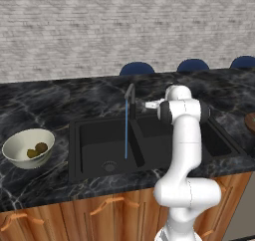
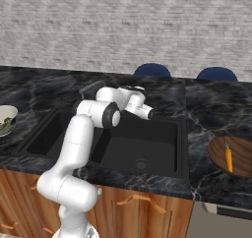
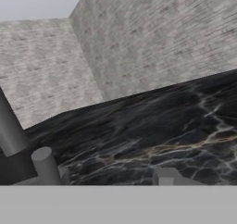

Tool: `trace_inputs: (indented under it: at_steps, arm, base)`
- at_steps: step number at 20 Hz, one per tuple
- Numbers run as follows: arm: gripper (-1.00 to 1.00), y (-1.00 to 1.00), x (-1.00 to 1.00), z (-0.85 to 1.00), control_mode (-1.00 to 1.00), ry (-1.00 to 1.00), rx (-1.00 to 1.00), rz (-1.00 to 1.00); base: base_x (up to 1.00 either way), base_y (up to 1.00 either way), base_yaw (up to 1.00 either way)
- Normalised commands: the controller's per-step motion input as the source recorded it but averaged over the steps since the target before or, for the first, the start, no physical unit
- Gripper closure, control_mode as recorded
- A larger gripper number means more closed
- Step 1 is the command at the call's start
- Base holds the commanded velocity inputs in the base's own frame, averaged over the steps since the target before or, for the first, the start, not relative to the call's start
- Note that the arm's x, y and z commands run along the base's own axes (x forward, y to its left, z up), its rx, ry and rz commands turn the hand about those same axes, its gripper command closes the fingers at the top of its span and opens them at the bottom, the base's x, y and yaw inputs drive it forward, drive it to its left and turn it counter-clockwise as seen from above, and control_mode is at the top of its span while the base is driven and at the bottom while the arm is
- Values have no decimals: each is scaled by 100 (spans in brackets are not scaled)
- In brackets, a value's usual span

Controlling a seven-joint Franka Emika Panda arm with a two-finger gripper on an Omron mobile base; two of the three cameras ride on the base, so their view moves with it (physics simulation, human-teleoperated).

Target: Pick the kiwis from the sink and place them in one bowl. Place the carrot in the other bowl. Then turn off the sink faucet.

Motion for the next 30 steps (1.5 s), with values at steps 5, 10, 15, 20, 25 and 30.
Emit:
trace_inputs:
  at_steps: [5,10,15,20,25,30]
  arm:
    - [100,0,0,0,-100,0,0,0]
    - [100,0,0,0,-100,0,0,0]
    - [100,13,0,0,-100,0,0,0]
    - [100,23,0,-1,-100,0,0,0]
    - [100,26,0,-2,-100,0,0,0]
    - [100,33,0,-6,-100,0,0,1]
  base:
    - [0,0,0]
    - [0,0,0]
    - [0,0,0]
    - [0,0,0]
    - [0,0,0]
    - [0,0,0]
